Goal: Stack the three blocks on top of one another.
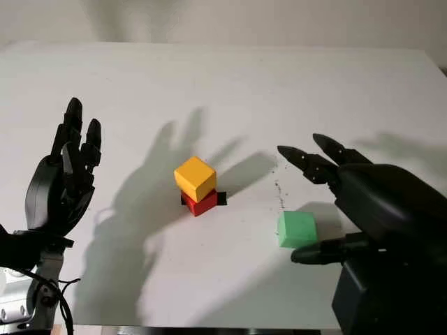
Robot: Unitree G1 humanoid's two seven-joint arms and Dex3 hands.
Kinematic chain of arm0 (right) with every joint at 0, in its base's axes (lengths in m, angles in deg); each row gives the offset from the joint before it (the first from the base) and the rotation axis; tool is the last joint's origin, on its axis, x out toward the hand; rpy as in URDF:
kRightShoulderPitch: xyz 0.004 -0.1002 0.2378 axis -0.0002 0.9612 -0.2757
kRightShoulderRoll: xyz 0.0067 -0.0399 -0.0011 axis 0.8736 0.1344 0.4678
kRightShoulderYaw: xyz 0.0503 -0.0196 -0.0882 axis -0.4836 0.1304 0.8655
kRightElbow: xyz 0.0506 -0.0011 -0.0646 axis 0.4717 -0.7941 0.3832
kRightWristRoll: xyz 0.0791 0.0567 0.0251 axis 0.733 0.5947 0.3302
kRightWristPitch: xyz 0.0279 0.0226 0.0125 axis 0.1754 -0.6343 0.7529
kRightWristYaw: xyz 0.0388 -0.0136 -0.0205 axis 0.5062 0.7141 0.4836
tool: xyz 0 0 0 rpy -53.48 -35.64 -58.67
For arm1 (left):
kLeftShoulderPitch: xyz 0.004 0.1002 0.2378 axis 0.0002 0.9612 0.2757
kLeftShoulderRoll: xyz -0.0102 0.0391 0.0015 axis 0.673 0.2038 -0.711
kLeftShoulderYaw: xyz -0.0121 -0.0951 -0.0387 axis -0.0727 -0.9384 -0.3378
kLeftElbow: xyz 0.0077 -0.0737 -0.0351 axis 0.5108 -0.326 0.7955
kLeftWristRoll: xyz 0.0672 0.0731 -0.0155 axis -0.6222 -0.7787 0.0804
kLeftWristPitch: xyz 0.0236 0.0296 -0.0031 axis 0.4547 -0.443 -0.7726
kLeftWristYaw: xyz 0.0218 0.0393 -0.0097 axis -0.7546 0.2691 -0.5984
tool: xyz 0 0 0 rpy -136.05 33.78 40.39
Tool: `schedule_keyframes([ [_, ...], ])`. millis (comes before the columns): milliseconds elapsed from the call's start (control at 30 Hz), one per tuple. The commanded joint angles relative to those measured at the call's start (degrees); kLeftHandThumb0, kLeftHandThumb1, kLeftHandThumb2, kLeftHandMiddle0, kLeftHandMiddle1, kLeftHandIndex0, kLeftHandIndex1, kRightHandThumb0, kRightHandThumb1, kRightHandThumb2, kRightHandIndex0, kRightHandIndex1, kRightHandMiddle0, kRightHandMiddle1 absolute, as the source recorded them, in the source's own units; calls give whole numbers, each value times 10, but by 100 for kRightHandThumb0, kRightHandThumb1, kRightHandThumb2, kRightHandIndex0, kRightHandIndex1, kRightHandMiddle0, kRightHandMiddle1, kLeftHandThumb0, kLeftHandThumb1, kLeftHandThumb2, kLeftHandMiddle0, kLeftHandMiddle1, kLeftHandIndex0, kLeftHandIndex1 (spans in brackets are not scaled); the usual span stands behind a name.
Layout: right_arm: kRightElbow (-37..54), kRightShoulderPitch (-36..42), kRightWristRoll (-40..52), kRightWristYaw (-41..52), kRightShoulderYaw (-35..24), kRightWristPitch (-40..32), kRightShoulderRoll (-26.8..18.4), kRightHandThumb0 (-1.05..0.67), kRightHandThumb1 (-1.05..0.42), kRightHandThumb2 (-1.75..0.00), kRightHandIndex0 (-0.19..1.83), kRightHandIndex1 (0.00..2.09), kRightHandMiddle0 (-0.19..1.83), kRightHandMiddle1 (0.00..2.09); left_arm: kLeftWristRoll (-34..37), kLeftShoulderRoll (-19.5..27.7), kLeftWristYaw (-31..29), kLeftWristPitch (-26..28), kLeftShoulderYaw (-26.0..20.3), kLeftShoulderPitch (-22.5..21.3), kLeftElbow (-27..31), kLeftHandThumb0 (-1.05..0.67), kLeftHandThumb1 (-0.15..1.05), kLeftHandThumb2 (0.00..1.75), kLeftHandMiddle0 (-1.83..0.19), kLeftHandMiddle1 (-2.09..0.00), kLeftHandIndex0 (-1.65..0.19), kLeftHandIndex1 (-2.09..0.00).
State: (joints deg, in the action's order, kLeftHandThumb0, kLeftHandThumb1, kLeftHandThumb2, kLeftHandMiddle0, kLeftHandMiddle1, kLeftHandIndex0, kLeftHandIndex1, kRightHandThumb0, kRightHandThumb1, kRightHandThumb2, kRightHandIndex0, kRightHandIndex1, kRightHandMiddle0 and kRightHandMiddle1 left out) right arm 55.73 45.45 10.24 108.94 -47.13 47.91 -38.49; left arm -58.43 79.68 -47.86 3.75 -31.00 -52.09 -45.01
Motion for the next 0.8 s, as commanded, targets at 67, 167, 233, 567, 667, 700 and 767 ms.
schedule_keyframes([
  [67,-13,26,-32,-14,18,34,22,-70,-84,-5,-9,4,13,5,10,-6,1,-11,-3,13,4,-75,105,70,19,0,19,0],
  [167,-27,33,-63,-10,36,42,20,-68,-84,-5,-9,5,13,5,14,-10,6,-11,-4,18,13,-75,105,69,19,0,19,0],
  [233,-35,31,-82,-15,48,45,27,-65,-82,-5,-7,6,15,6,15,-10,8,-12,-3,20,16,-75,105,68,19,0,19,0],
  [567,-115,22,-173,-71,98,99,65,-53,-80,-5,-1,7,26,8,7,-7,6,-14,6,30,18,-75,105,70,19,0,19,0],
  [667,-131,10,-193,-66,112,104,65,-49,-80,-5,-1,6,29,8,10,-8,8,-6,10,32,24,-75,105,68,19,0,19,0],
  [700,-134,6,-197,-63,116,102,67,-48,-80,-5,0,6,29,8,10,-8,9,-5,10,32,25,-74,105,68,19,0,19,0],
  [767,-136,-1,-202,-56,121,95,71,-44,-80,-5,0,7,31,8,10,-9,10,-4,11,33,25,-75,105,66,19,0,19,0],
])
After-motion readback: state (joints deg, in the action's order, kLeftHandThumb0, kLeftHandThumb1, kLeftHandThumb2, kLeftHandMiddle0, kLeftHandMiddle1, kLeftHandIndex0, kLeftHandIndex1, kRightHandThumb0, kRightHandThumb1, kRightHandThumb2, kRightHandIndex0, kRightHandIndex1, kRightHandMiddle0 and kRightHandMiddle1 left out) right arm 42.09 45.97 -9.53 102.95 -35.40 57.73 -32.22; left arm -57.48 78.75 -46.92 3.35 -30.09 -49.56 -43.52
